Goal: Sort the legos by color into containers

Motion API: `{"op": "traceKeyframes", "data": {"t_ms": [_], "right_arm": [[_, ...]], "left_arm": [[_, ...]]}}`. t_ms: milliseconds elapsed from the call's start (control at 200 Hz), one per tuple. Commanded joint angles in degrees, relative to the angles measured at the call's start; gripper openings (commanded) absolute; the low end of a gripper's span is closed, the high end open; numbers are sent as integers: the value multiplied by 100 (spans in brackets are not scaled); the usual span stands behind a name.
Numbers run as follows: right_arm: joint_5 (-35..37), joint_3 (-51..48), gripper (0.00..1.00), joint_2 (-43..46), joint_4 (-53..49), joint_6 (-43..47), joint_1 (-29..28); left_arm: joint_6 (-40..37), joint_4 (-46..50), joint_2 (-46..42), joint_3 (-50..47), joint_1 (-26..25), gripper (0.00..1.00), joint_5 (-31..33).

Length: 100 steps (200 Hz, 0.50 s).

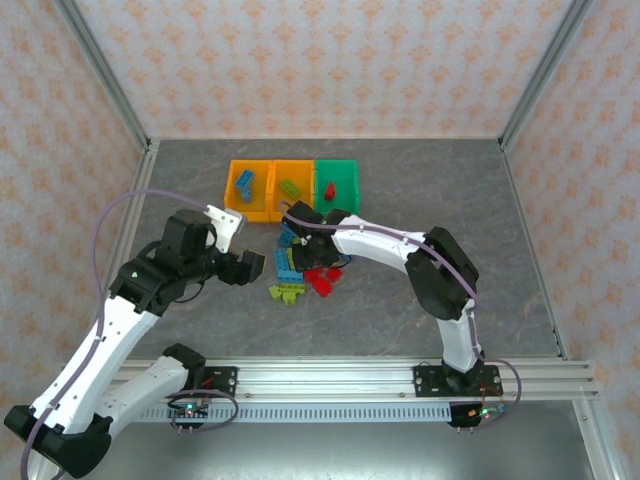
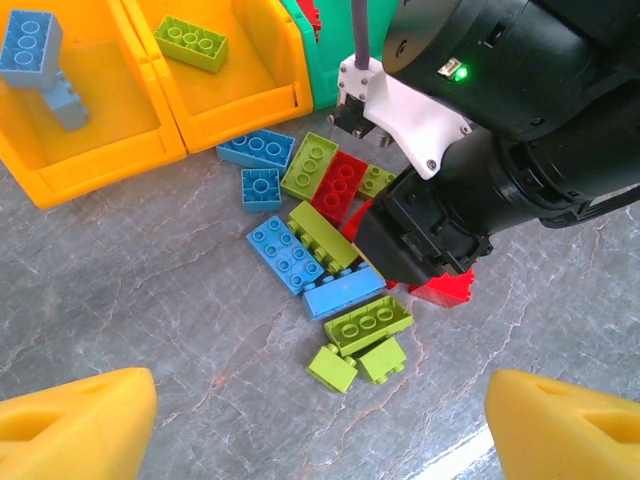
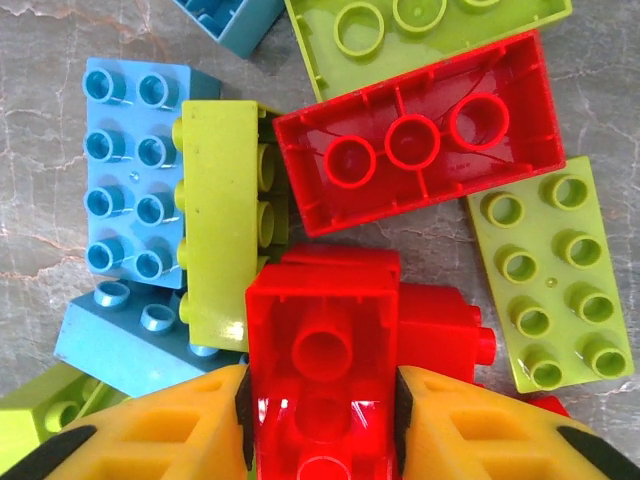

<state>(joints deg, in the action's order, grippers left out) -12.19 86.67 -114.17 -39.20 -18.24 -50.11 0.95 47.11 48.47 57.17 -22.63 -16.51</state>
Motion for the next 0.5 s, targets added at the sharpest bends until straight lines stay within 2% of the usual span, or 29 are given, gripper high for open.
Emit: {"op": "traceKeyframes", "data": {"t_ms": [0, 110, 260, 390, 495], "right_arm": [[149, 208, 36, -50, -385, 202, -43], [310, 255, 33, 85, -444, 205, -41], [655, 140, 31, 749, -249, 156, -43], [1455, 238, 31, 1201, -243, 98, 28], [2077, 577, 32, 1172, -320, 93, 358]], "left_arm": [[-169, -158, -54, -77, 5, 87, 249], [-170, -157, -114, -145, 13, 88, 320], [-159, -141, -170, -223, 13, 89, 472], [-152, -184, -223, -258, 17, 89, 498], [-150, -190, -224, -282, 14, 90, 524]]}}
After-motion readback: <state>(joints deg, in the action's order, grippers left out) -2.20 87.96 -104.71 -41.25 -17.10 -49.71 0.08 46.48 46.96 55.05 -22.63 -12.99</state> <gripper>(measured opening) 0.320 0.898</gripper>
